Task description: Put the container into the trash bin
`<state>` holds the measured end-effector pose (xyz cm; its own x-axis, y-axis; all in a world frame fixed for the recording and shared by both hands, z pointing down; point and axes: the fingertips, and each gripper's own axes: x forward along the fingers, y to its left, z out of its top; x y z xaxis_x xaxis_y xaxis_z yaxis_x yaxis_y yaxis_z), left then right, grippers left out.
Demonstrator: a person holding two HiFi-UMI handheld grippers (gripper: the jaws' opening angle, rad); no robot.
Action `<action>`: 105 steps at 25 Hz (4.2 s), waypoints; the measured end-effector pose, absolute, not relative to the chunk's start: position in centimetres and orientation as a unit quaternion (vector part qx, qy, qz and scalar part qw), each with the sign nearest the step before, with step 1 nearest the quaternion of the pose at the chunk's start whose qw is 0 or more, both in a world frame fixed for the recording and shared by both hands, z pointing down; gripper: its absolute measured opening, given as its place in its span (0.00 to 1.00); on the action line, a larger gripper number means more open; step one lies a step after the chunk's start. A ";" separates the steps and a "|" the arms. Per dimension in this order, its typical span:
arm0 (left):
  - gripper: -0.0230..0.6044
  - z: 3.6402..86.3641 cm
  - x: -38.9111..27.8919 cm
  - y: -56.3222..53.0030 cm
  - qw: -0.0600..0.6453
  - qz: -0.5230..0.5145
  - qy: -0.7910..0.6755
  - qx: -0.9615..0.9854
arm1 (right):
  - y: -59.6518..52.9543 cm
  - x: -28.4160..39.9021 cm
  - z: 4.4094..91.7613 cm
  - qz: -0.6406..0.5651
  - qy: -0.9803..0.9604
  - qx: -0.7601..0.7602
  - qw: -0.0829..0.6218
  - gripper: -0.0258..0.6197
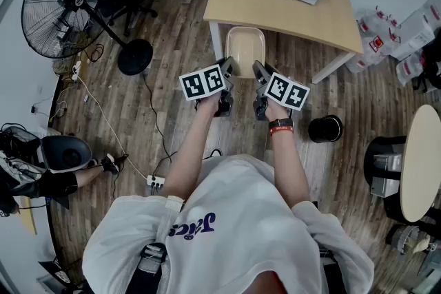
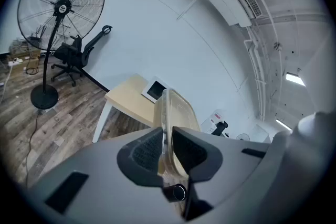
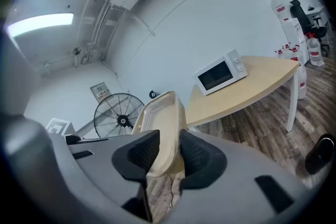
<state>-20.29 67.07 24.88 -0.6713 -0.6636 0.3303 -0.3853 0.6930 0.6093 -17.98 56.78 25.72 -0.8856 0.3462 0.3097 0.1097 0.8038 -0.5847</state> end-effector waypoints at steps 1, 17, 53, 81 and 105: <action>0.14 25.0 -20.0 67.0 0.273 -0.252 -0.879 0.297 | 56.7 -17.7 25.8 0.287 -0.927 -0.126 0.205 0.25; 0.14 23.8 -15.9 60.1 0.276 -0.218 -0.881 0.317 | 50.3 -12.8 25.3 0.297 -0.923 -0.138 0.204 0.26; 0.14 27.2 -11.9 23.6 0.362 -0.093 -0.734 0.567 | 18.0 -3.3 29.3 0.397 -0.893 0.182 0.111 0.26; 0.14 26.7 -10.4 -0.7 0.395 -0.005 -0.547 0.738 | -0.9 0.0 28.0 0.407 -0.805 0.431 0.027 0.27; 0.15 34.7 -10.6 -12.8 0.434 0.048 -0.485 0.758 | -11.8 -0.4 35.6 0.440 -0.748 0.496 0.039 0.27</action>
